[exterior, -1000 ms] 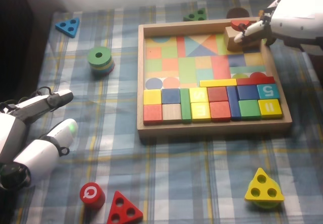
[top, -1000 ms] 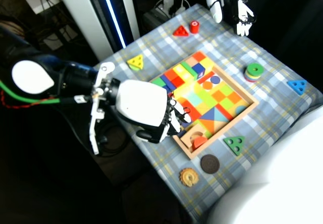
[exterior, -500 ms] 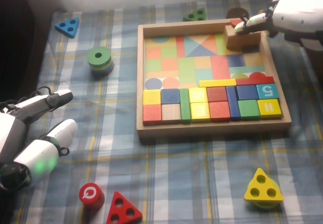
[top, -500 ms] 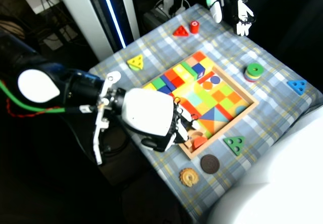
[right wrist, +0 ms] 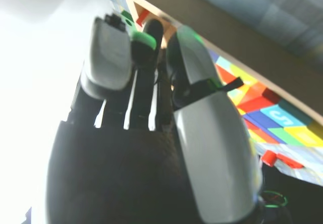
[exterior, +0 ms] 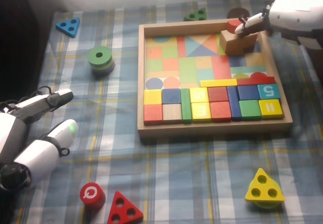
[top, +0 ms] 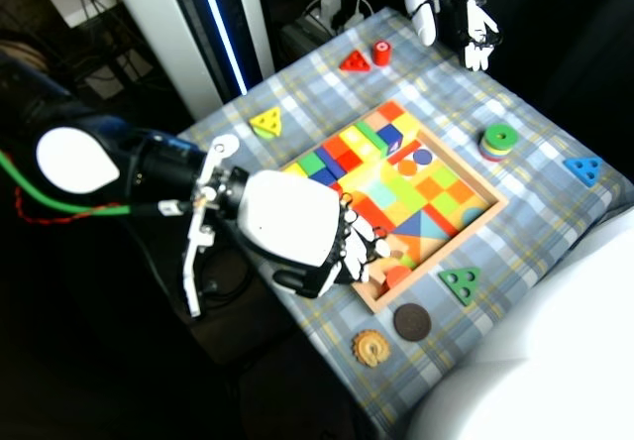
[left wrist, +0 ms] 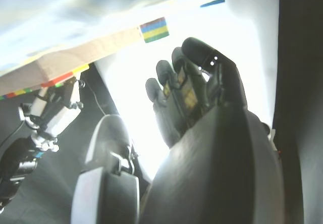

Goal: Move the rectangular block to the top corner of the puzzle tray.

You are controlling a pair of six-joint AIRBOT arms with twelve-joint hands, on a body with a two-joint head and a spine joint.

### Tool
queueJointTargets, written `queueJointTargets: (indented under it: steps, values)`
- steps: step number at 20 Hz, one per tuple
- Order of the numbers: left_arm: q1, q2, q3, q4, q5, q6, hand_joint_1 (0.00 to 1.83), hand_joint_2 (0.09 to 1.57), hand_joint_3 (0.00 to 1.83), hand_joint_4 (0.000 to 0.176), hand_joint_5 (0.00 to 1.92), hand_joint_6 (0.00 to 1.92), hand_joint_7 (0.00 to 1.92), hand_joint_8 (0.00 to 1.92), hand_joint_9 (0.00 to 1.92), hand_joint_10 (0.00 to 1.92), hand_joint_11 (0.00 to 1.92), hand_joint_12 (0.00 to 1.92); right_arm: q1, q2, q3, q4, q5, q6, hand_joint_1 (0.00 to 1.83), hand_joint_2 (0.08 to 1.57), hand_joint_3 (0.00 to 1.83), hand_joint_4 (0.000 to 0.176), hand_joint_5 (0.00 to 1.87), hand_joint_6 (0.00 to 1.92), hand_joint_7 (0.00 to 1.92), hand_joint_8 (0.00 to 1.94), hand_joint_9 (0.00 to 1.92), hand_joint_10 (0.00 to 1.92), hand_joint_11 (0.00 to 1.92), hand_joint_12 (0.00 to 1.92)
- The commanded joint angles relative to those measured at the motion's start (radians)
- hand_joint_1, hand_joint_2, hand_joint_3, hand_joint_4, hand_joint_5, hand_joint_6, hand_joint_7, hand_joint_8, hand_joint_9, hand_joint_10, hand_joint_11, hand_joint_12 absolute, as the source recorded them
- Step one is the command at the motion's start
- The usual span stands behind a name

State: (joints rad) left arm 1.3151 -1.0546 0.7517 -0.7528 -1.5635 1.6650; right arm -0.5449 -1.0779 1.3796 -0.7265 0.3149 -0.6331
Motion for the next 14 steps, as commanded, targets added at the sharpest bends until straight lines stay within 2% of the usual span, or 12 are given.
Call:
queueJointTargets:
  steps: [1, 2, 3, 4, 5, 7, 8, 9, 10, 11, 13, 14]
  values:
    - [-0.001, 0.006, -0.001, 0.043, -0.116, -0.011, 0.64, 1.23, 0.00, 0.024, 0.61, 0.00, 0.56, 0.00, 0.40, 0.01, 0.00, 1.28, 0.022, 0.009, 0.000, 0.023, 0.073, -0.011, 1.56, 1.21, 0.00, 0.108, 0.40, 0.00, 1.06, 1.94, 1.34, 1.92, 1.41, 1.92]
    - [-0.001, 0.006, -0.001, 0.043, -0.116, -0.011, 0.64, 1.22, 0.00, 0.034, 0.61, 0.00, 0.57, 0.00, 0.40, 0.01, 0.00, 1.28, 0.024, 0.012, 0.000, 0.026, 0.075, -0.011, 1.63, 1.18, 0.00, 0.061, 0.47, 0.02, 1.13, 1.94, 1.38, 1.92, 1.44, 1.92]
    - [-0.001, 0.006, -0.001, 0.043, -0.116, -0.012, 0.65, 1.22, 0.00, 0.036, 0.61, 0.00, 0.57, 0.00, 0.40, 0.01, 0.00, 1.27, 0.024, 0.016, 0.000, 0.032, 0.077, -0.011, 1.62, 1.19, 0.00, 0.067, 0.47, 0.01, 1.16, 1.94, 1.40, 1.92, 1.45, 1.92]
    - [-0.001, 0.006, -0.001, 0.043, -0.116, -0.012, 0.67, 1.22, 0.00, 0.031, 0.61, 0.00, 0.57, 0.00, 0.40, 0.01, 0.00, 1.26, 0.024, 0.018, 0.000, 0.035, 0.078, -0.011, 1.60, 1.20, 0.00, 0.065, 0.45, 0.00, 1.18, 1.94, 1.42, 1.92, 1.48, 1.92]
    - [0.000, 0.006, -0.001, 0.043, -0.116, -0.012, 0.67, 1.23, 0.00, 0.033, 0.60, 0.00, 0.56, 0.00, 0.39, 0.00, 0.00, 1.19, 0.024, 0.020, 0.000, 0.042, 0.082, -0.011, 1.57, 1.23, 0.01, 0.076, 0.42, 0.00, 1.15, 1.94, 1.40, 1.92, 1.47, 1.92]
    - [0.000, 0.006, -0.001, 0.043, -0.116, -0.013, 0.65, 1.23, 0.00, 0.043, 0.60, 0.00, 0.56, 0.00, 0.39, 0.00, 0.00, 1.21, 0.024, 0.026, -0.003, 0.058, 0.092, -0.011, 1.48, 1.25, 0.01, 0.109, 0.39, 0.00, 1.10, 1.94, 1.35, 1.92, 1.43, 1.92]
    - [0.000, 0.006, -0.001, 0.043, -0.116, -0.013, 0.65, 1.23, 0.00, 0.043, 0.60, 0.00, 0.57, 0.00, 0.40, 0.01, 0.00, 1.24, 0.024, 0.033, -0.012, 0.059, 0.094, -0.011, 1.44, 1.25, 0.01, 0.116, 0.38, 0.00, 1.11, 1.94, 1.34, 1.92, 1.42, 1.92]
    - [0.000, 0.007, -0.001, 0.043, -0.116, -0.013, 0.62, 1.23, 0.00, 0.030, 0.59, 0.00, 0.55, 0.00, 0.40, 0.01, 0.00, 1.22, 0.024, 0.042, -0.026, 0.059, 0.094, -0.014, 1.46, 1.24, 0.01, 0.120, 0.40, 0.01, 1.16, 1.94, 1.37, 1.92, 1.45, 1.92]
    - [0.000, 0.007, -0.001, 0.043, -0.116, -0.013, 0.62, 1.23, 0.00, 0.030, 0.59, 0.00, 0.55, 0.00, 0.40, 0.01, 0.00, 1.22, 0.024, 0.047, -0.037, 0.059, 0.094, -0.014, 1.46, 1.24, 0.01, 0.120, 0.40, 0.01, 1.16, 1.94, 1.37, 1.92, 1.45, 1.92]
    - [0.000, 0.007, -0.001, 0.043, -0.116, -0.013, 0.63, 1.24, 0.00, 0.019, 0.59, 0.00, 0.55, 0.00, 0.39, 0.00, 0.00, 1.20, 0.024, 0.054, -0.047, 0.059, 0.094, -0.014, 1.48, 1.24, 0.00, 0.105, 0.40, 0.00, 1.18, 1.94, 1.40, 1.92, 1.49, 1.92]
    - [0.000, 0.007, -0.001, 0.043, -0.116, -0.014, 0.62, 1.24, 0.00, 0.021, 0.60, 0.00, 0.56, 0.00, 0.39, 0.00, 0.00, 1.20, 0.024, 0.070, -0.062, 0.058, 0.094, -0.015, 1.45, 1.24, 0.00, 0.114, 0.37, 0.00, 1.17, 1.94, 1.39, 1.92, 1.49, 1.92]
    - [0.000, 0.007, -0.002, 0.043, -0.116, -0.014, 0.61, 1.23, 0.00, 0.027, 0.59, 0.00, 0.55, 0.00, 0.39, 0.00, 0.00, 1.19, 0.019, 0.077, -0.072, 0.057, 0.094, -0.015, 1.46, 1.24, 0.00, 0.091, 0.37, 0.00, 1.16, 1.94, 1.38, 1.92, 1.47, 1.92]
